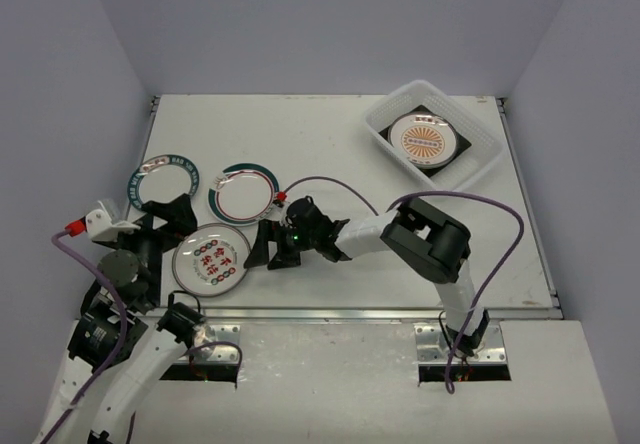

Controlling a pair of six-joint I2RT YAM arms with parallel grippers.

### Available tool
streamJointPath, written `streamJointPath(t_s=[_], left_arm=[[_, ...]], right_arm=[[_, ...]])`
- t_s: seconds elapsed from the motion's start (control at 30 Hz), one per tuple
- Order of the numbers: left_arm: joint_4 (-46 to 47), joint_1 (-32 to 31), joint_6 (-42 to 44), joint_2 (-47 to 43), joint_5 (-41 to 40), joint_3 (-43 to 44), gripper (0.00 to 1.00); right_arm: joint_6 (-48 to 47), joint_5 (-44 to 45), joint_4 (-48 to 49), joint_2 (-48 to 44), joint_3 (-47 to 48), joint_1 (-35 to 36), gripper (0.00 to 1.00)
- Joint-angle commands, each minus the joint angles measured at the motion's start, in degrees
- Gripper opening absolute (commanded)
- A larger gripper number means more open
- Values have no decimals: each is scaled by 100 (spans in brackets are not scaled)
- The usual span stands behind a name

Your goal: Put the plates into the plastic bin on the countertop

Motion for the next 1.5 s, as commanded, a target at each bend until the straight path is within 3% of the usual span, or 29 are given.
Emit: streamJointPath(t_s=[0.0, 0.2, 0.5, 0.53, 0.57, 0.73, 0.8, 0.9, 1.17, 1.33, 1.47], left_arm=[[46, 60, -13, 240, -21, 144, 100], [61, 60, -6, 209, 2, 137, 100], [134, 60, 64, 121, 125, 109, 100], [134, 60, 82, 138, 151, 109, 100], [119, 60, 83, 147, 153, 116, 100], [108, 60, 57, -36, 81, 118, 100], [150, 60, 82, -189, 108, 84, 100], [169, 60, 83, -348, 102, 82, 100], [194, 60, 99, -409, 139, 65, 100], [222, 68, 145, -282, 241, 65, 100], [230, 60, 180, -222, 329, 56, 100]], right_arm=[[1159, 743, 684, 757, 275, 139, 87], [1652, 1378, 412, 1299, 454, 281, 64], [1838, 1181, 988, 1568, 438, 314, 2], [1771, 878, 1033, 1526, 487, 322, 0], [1669, 860, 1059, 1501, 558, 323, 0], [565, -939, 662, 1050, 1166, 252, 0], [445, -1726, 657, 803, 1175, 40, 0], [383, -1998, 728, 39, 689, -372, 0], [848, -1225, 460, -2132, -823, -2597, 0], [1621, 893, -451, -3132, -1346, -4568, 0], [2023, 2508, -1233, -3354, -1163, -5420, 0]])
